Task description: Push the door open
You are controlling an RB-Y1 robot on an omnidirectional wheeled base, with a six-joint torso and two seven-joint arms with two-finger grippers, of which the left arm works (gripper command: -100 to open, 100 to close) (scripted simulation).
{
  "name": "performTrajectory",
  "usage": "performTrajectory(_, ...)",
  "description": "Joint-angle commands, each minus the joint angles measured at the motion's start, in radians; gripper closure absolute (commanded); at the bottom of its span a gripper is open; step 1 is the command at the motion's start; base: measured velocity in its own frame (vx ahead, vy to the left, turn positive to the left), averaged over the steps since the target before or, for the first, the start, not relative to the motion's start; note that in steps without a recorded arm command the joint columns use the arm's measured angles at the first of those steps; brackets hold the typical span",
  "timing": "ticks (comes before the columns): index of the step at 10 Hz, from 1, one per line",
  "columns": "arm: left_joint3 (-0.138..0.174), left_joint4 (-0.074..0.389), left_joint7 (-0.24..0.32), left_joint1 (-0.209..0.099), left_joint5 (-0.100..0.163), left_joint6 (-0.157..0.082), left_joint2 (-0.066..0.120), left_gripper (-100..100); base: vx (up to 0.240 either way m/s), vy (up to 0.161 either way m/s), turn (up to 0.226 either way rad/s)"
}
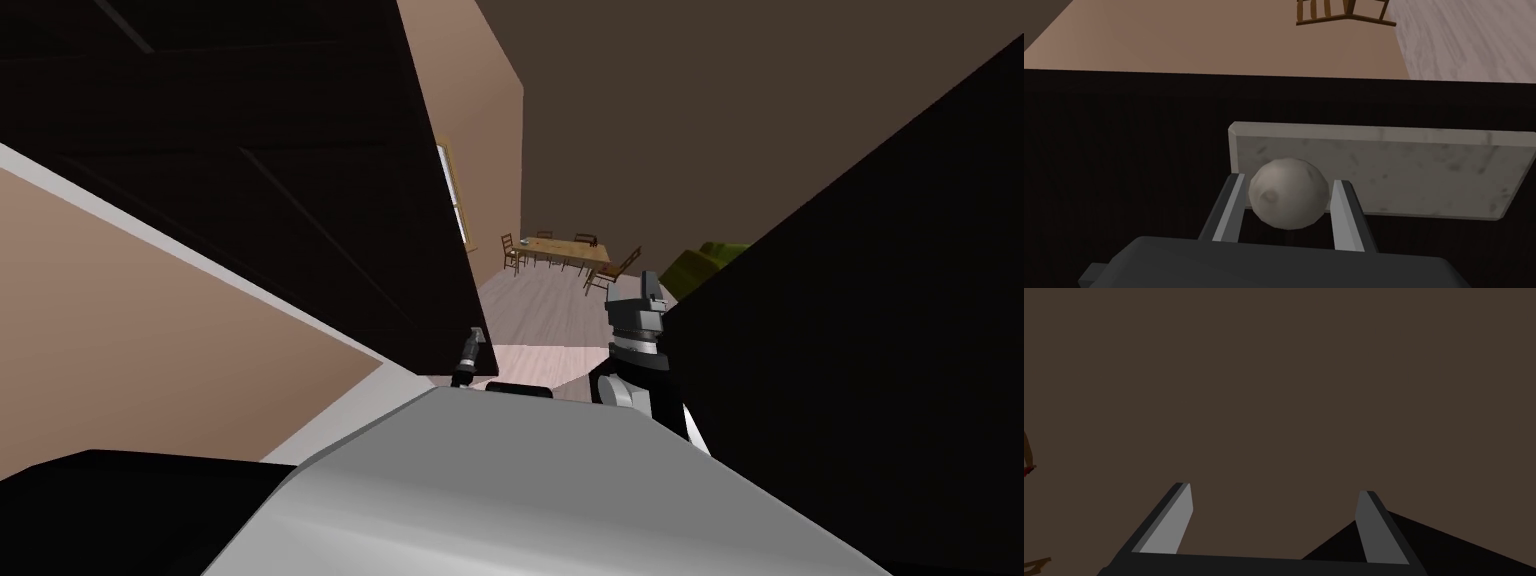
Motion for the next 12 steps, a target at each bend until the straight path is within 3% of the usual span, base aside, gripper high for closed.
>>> performTrajectory(1,0.016,0.007,-0.003,-0.01,0.007,-0.007,0.01,100,0.161,-0.023,0.032)
performTrajectory(4,0.032,0.01,-0.007,-0.014,0.014,-0.006,0.016,100,0.168,-0.025,0.034)
performTrajectory(11,0.121,0.026,-0.028,-0.034,0.057,0.001,0.033,100,0.212,-0.032,0.071)
performTrajectory(12,0.107,0.021,-0.018,-0.024,0.056,0.001,0.03,-100,0.01,-0.066,0.084)
